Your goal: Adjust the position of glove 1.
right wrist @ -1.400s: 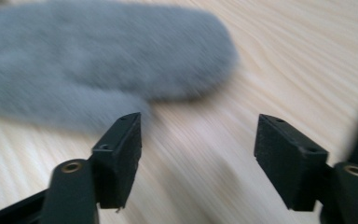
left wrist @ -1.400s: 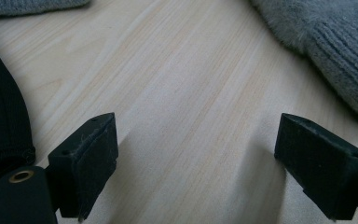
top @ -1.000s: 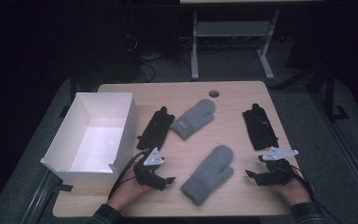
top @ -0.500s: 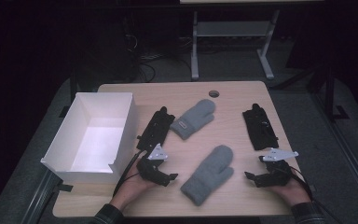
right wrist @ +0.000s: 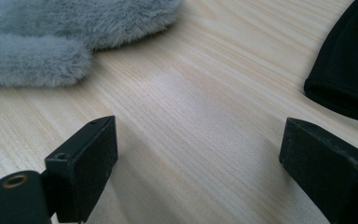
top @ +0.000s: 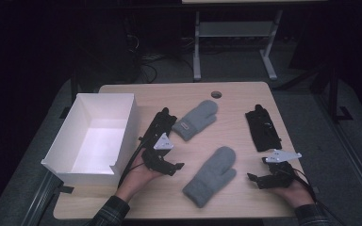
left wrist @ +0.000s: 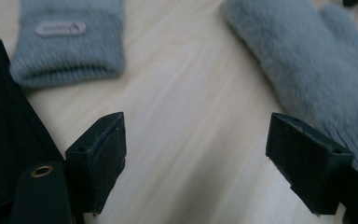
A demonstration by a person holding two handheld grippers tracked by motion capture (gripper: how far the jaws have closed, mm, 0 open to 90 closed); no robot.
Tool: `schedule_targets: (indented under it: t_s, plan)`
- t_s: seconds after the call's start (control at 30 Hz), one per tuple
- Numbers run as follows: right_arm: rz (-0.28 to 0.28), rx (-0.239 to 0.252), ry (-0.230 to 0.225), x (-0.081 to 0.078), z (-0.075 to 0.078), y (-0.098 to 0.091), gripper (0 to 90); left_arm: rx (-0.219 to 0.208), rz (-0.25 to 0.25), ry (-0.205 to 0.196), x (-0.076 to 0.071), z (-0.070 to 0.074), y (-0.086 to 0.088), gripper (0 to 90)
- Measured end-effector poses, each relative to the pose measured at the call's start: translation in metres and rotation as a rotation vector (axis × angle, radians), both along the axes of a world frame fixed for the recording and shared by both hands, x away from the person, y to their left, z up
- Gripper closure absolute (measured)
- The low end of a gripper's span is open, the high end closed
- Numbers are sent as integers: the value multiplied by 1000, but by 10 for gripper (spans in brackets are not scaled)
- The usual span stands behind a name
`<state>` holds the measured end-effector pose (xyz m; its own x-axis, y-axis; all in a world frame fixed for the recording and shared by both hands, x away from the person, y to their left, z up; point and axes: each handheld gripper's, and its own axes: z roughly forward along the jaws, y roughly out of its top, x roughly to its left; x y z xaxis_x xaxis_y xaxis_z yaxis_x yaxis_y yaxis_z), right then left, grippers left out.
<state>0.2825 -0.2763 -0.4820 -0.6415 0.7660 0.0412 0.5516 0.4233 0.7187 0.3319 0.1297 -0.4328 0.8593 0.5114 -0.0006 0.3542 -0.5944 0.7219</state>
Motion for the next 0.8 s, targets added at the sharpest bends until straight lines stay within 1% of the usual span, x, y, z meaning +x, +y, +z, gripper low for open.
schedule_targets:
  t_s: [0.1,0.13,0.17,0.2,0.23,0.33,0.37,0.4,0.43,0.47,0.5,0.53,0.57,0.6,0.63,0.67,0.7,0.73,0.8]
  plan:
    - [-2,0,0,0,0,0,112,-9,-2,-4,9,5,-4,233]
    - [-2,1,1,0,0,0,112,-7,-3,0,13,7,-4,246]
    - [-2,0,1,0,0,0,112,-12,-2,-1,17,7,-6,266]
    - [-2,0,1,0,0,0,112,-12,-2,-1,17,7,-6,285]
    - [-3,0,1,0,0,0,112,-18,1,0,24,9,-8,311]
    - [-3,1,1,0,0,0,111,-19,3,-5,33,9,-13,374]
    - [-3,0,2,0,0,0,112,-19,3,-5,33,9,-13,398]
    - [-3,1,0,0,0,0,111,23,18,-31,39,10,-18,409]
    - [-3,1,0,0,0,0,111,46,21,-39,42,10,-20,428]
    - [-3,1,1,0,0,0,111,49,26,-32,45,9,-22,465]
    - [-3,1,0,0,0,0,111,45,34,-27,49,9,-23,483]
    - [-3,1,1,0,0,0,111,45,34,-27,49,9,-23,507]
    - [-3,1,1,0,0,0,112,48,41,-20,53,10,-24,546]
    - [-3,1,1,0,0,0,112,44,47,-23,56,10,-25,582]
    - [-3,1,0,0,0,0,112,41,56,-38,62,11,-27,618]
    - [-2,0,0,0,0,0,112,38,59,-32,66,12,-28,659]
    - [-3,1,0,0,0,0,112,38,59,-32,66,12,-28,696]
    - [-4,1,1,0,0,1,112,40,78,-31,74,13,-28,725]
    - [-4,-1,1,1,0,1,112,38,84,-17,83,14,-29,790]
